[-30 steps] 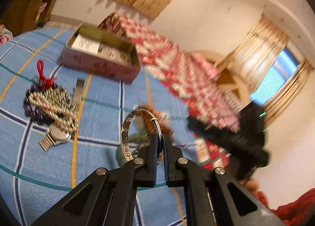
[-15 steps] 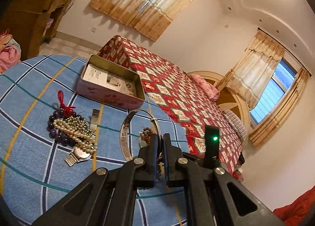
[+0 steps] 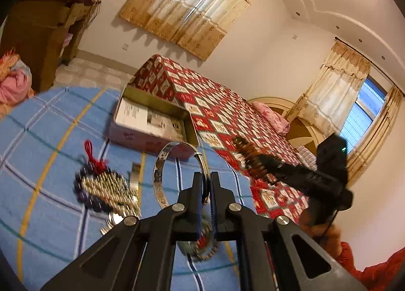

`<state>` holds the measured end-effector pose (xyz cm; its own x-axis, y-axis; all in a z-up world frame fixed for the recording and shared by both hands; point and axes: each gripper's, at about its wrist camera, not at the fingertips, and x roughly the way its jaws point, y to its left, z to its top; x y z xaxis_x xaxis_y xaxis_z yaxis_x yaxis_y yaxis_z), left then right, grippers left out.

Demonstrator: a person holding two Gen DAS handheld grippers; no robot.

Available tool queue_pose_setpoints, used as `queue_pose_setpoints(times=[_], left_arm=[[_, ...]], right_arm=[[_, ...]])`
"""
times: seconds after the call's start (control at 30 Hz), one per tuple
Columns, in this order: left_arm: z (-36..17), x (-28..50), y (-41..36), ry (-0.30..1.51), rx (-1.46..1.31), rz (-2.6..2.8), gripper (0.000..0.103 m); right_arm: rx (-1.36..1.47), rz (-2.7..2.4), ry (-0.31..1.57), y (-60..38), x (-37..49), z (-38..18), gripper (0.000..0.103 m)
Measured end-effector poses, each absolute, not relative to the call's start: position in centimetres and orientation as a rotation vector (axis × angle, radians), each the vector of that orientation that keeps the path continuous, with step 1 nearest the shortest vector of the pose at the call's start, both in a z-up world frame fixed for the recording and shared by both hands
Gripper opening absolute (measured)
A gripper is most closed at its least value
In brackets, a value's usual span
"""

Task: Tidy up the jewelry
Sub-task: 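Grasp the silver hoop bangle with the left tool while the right tool regrasps the brown beads, then carry the silver bangle and brown beads into the tin and release both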

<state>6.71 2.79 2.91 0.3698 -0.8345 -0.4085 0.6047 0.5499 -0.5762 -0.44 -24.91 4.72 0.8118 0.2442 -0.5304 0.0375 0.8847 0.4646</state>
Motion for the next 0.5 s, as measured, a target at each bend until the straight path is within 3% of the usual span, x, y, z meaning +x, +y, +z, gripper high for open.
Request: queue_pose_setpoints(times=[0.23, 0.5], left_arm=[[4.3, 11.2, -0.2, 0.660, -0.310, -0.936, 0.004], [3.1, 18.0, -5.8, 0.645, -0.214, -0.894, 0.004]], right_arm=[[0.484, 0.100, 0.543, -25.0, 5.3, 4.8, 0.026], [0.371, 0.036, 0.598, -24.4, 12.7, 0.3, 0.026]])
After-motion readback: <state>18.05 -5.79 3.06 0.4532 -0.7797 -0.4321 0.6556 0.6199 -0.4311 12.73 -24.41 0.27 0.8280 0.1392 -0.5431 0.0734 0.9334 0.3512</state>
